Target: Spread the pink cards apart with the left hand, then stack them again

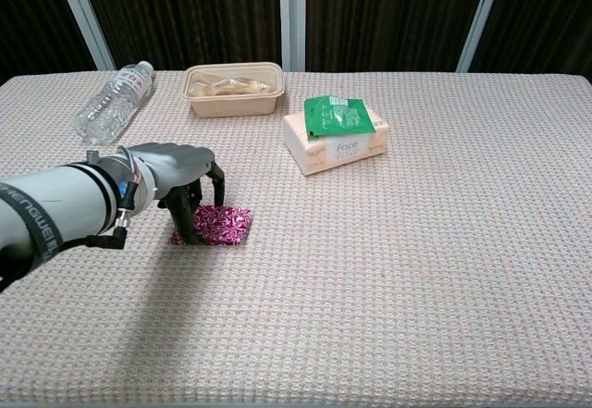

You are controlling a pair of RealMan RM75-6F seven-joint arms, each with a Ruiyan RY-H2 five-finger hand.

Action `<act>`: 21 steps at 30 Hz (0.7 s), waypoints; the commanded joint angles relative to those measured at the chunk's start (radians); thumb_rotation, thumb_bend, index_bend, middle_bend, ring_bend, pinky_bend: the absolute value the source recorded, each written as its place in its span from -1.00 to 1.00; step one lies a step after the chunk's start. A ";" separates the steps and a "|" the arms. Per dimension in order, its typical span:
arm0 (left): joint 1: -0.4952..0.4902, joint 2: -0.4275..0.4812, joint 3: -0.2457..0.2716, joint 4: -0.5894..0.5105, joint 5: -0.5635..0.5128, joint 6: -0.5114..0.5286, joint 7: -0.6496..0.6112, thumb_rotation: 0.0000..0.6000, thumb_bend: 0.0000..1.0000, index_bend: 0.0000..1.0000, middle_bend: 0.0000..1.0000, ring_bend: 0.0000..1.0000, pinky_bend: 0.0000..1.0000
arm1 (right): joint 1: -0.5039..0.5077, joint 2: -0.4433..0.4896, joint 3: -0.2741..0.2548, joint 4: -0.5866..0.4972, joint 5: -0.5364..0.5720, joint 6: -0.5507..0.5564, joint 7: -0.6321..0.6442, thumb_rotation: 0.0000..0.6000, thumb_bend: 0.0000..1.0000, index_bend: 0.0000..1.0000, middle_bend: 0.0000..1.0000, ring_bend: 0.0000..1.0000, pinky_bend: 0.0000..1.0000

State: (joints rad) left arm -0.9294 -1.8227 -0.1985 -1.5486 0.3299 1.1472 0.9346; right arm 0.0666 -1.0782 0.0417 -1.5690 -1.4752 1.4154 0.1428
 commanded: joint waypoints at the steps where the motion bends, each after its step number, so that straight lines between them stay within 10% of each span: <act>1: -0.003 -0.004 -0.001 0.005 -0.002 0.006 0.004 1.00 -0.48 -0.10 0.70 0.70 0.81 | 0.000 0.000 0.000 0.001 0.000 -0.001 0.001 0.95 -0.68 -1.00 -0.75 -1.00 -0.81; 21: -0.009 -0.004 -0.007 0.013 -0.032 0.001 0.011 1.00 -0.49 -0.11 0.69 0.70 0.81 | 0.002 -0.001 -0.001 0.003 0.001 -0.007 0.002 0.93 -0.68 -1.00 -0.76 -1.00 -0.81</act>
State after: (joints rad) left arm -0.9387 -1.8267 -0.2054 -1.5352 0.2978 1.1481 0.9456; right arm 0.0685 -1.0792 0.0403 -1.5661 -1.4740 1.4082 0.1452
